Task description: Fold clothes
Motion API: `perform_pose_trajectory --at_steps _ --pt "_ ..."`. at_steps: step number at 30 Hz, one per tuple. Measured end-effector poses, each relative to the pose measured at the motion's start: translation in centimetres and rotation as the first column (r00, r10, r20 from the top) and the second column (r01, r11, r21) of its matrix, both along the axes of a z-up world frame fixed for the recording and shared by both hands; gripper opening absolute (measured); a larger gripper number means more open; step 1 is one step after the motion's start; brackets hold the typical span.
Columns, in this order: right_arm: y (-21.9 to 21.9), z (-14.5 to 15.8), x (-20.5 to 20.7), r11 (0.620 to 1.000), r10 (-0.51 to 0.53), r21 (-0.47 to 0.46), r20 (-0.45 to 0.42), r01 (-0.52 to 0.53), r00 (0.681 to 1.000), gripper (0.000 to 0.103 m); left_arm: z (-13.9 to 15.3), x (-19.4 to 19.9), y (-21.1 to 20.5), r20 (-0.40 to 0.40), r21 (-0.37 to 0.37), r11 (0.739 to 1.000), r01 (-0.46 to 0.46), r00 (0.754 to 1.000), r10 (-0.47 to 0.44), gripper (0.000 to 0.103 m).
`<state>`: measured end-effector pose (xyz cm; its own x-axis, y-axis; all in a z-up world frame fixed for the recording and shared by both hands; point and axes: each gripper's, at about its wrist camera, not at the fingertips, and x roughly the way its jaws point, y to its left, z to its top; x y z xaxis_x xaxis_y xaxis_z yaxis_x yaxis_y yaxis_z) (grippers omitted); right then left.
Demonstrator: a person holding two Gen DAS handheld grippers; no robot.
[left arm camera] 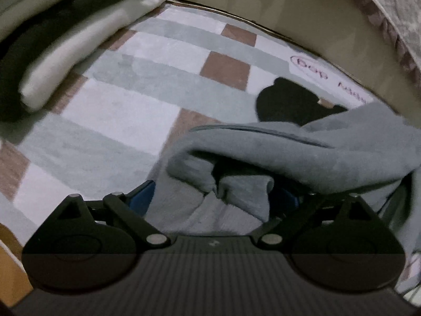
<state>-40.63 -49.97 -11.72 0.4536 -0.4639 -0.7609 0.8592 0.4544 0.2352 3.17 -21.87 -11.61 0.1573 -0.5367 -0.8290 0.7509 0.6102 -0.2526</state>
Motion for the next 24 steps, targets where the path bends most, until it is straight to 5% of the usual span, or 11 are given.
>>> perform_pose_trajectory --at_steps 1,2,4,7,10,11,12,16,18,22,24 --pt "0.1 0.1 0.2 1.000 -0.006 -0.021 -0.002 0.006 1.000 0.061 -0.1 -0.3 -0.2 0.008 0.007 1.000 0.001 1.000 -0.001 0.101" --pt "0.2 0.5 0.4 0.999 -0.009 -0.031 0.001 0.009 1.000 0.037 -0.2 -0.6 -0.5 0.028 0.025 1.000 0.014 1.000 -0.014 0.102" --pt "0.3 1.3 0.6 0.998 -0.019 -0.056 0.003 0.019 1.000 0.014 -0.2 -1.3 -0.8 0.067 0.066 0.997 0.043 0.997 -0.047 0.103" --pt "0.9 3.9 0.0 0.984 -0.105 -0.147 -0.013 0.101 0.994 0.008 0.2 -2.3 -0.9 0.111 0.116 0.990 0.082 0.989 -0.095 0.102" --pt "2.1 6.7 0.1 0.956 -0.154 -0.263 -0.068 0.131 0.986 0.006 -0.1 -4.3 -1.5 0.234 0.211 0.964 0.160 0.950 -0.209 0.099" --pt "2.7 7.5 0.3 0.945 -0.162 -0.301 -0.090 0.128 0.983 0.006 -0.2 -4.5 -1.7 0.246 0.220 0.962 0.164 0.945 -0.217 0.094" --pt "3.3 8.3 0.5 0.934 -0.170 -0.336 -0.110 0.124 0.979 0.006 -0.1 -4.5 -1.8 0.248 0.217 0.964 0.156 0.946 -0.209 0.077" --pt "5.9 11.2 0.7 0.888 -0.200 -0.446 -0.160 0.110 0.967 0.006 2.3 -2.8 -2.1 0.218 0.078 0.994 0.073 0.972 -0.089 0.043" --pt "7.2 12.4 0.6 0.863 -0.224 -0.493 -0.176 0.111 0.958 0.006 3.9 -3.0 -2.3 0.273 0.002 0.999 0.047 0.961 -0.046 0.028" --pt "9.0 15.3 0.2 0.833 -0.249 -0.541 -0.179 0.116 0.952 0.006 8.2 -4.0 -1.5 0.407 -0.152 0.987 0.046 0.913 0.020 0.022" --pt "10.3 17.4 -0.2 0.820 -0.255 -0.560 -0.176 0.116 0.951 0.006 10.0 -3.3 -0.2 0.384 -0.245 0.969 0.035 0.921 0.063 0.021"
